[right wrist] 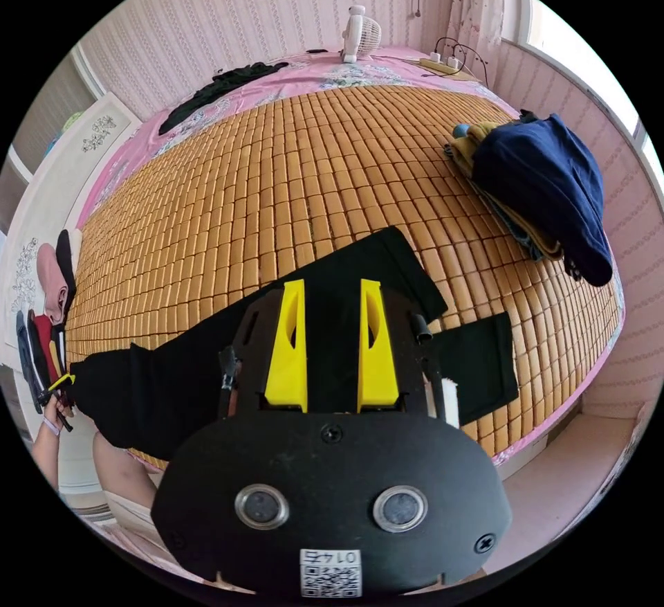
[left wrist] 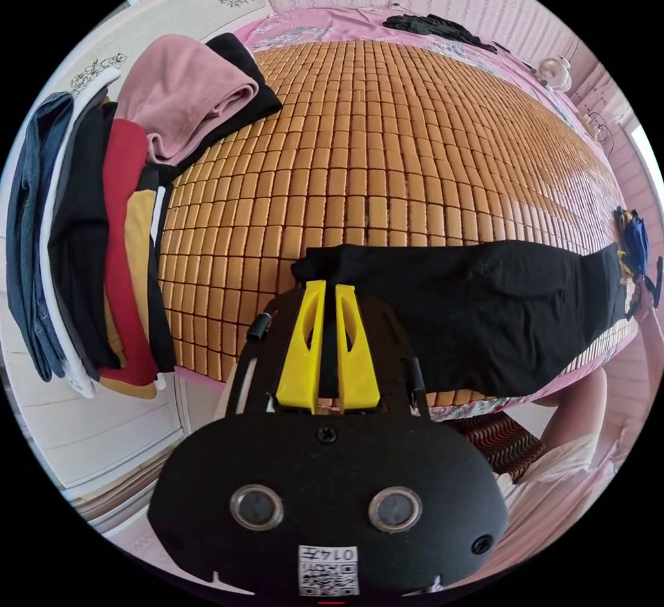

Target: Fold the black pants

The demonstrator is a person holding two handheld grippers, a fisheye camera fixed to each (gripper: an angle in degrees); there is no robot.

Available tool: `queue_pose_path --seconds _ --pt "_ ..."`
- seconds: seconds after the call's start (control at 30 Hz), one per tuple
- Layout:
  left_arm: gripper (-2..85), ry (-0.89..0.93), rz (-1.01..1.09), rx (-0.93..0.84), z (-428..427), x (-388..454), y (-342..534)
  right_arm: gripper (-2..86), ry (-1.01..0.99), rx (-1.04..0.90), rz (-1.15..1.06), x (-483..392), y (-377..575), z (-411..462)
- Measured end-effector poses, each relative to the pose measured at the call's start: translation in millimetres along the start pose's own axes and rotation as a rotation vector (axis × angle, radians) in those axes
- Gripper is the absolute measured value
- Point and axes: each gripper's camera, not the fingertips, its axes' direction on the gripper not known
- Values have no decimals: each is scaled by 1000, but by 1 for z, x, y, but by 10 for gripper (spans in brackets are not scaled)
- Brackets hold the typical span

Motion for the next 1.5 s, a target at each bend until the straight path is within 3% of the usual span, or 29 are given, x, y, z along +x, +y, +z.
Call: queue_pose_path --seconds 0.2,0.27,0.5,0.6,0.7,0.83,1.0,1.13,1.4,1.5 --pt "3 40 -43 68 -18 -13 -16 52 -60 -30 123 28 -3 -9" --pt "1 85 -82 136 -36 -23 -21 23 -178 19 157 49 0 -31" --pt "0 204 -65 431 -112 -53 -6 8 -547 527 156 127 84 -193" --pt "4 228 -23 554 -132 -74 32 8 -544 629 127 152 161 -235" --pt "17 299 -88 562 -117 -104 81 11 -491 510 168 171 229 -225" --pt "18 274 -307 383 -62 -138 152 18 -338 237 363 194 293 -182" --pt "-6 308 -454 338 -46 -164 203 25 -220 252 364 191 290 -197" --pt "-9 290 -371 359 -61 -157 176 24 -60 292 253 155 240 -210" --pt "-10 250 -159 308 -46 -78 59 14 -117 151 96 69 141 -129" --pt "-10 143 -117 239 -21 -49 26 4 -55 127 62 44 123 -100"
